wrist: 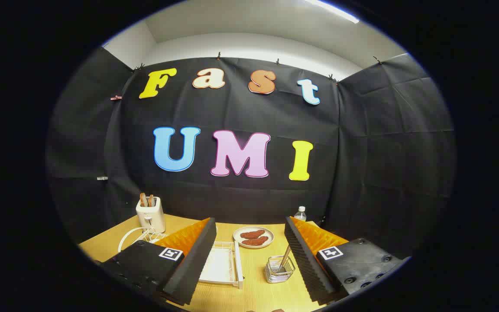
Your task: Take the plate from the dish rack, then take the spoon from the basket and place it into the plate.
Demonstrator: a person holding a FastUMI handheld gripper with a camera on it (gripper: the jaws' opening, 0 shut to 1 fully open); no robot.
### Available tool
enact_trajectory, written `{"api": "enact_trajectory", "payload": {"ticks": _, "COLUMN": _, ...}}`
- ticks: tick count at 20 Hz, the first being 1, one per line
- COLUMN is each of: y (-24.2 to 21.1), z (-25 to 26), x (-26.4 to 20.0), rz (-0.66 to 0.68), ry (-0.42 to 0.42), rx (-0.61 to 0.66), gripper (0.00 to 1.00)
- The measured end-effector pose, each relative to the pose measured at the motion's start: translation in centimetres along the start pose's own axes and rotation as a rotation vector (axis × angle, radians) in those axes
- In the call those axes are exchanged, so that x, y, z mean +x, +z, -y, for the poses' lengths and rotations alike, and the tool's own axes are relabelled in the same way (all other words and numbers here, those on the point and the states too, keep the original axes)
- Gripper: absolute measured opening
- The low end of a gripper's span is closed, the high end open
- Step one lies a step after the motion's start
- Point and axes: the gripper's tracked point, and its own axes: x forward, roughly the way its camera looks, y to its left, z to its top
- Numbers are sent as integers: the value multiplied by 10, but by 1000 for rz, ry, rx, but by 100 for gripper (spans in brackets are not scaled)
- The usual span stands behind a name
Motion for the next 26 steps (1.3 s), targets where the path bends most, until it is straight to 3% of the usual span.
{"api": "enact_trajectory", "payload": {"ticks": 19, "y": -7, "z": 10, "x": 0, "rz": -17, "ry": -15, "rx": -2, "gripper": 97}}
{"api": "enact_trajectory", "payload": {"ticks": 26, "y": -4, "z": -6, "x": 42, "rz": -27, "ry": -7, "rx": -64, "gripper": 97}}
